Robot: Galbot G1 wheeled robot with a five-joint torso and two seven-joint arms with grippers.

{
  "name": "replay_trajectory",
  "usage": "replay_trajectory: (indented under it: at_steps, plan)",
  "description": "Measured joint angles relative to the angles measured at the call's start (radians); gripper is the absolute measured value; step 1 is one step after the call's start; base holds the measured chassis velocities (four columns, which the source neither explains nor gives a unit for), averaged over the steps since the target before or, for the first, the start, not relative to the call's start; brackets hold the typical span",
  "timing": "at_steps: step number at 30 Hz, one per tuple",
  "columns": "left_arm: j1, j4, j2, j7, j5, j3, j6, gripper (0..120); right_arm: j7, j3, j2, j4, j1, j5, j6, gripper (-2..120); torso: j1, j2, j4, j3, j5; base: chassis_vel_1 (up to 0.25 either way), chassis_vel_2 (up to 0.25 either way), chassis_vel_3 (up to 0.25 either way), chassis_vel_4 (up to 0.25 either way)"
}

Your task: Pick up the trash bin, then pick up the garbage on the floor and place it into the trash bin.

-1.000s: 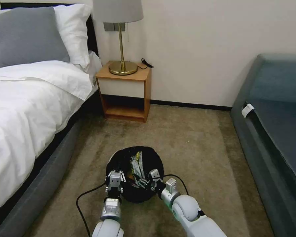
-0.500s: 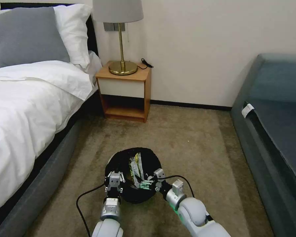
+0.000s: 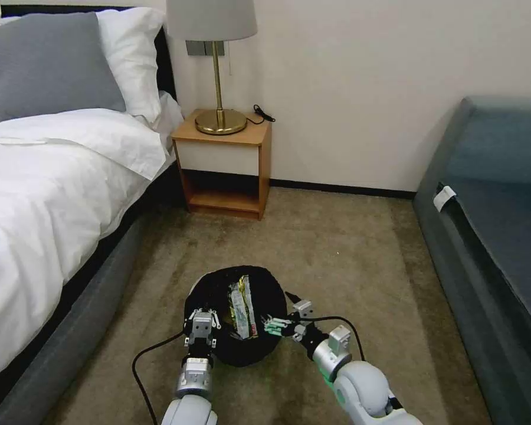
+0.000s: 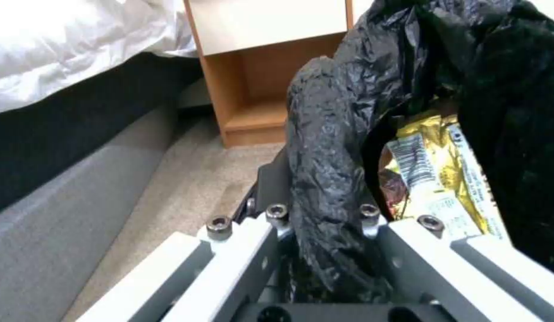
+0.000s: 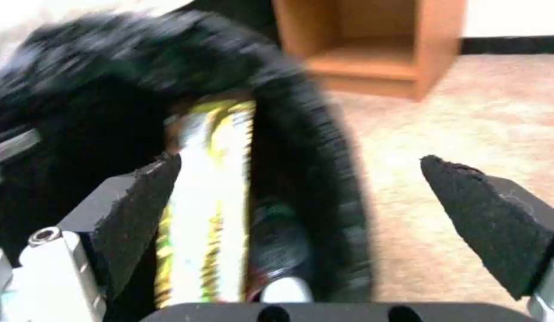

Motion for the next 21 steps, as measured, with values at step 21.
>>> replay_trajectory:
  at_steps: [21]
  plan:
    - [0.026, -0.051, 0.024, 0.000, -0.017, -0.015, -0.019, 4, 0.147, 0.239, 0.079, -0.113, 0.009, 0.152, 0.000, 100, 0.000, 0.000, 0.0000, 0.000, 0.0000, 0.000, 0.000, 0.000, 0.000]
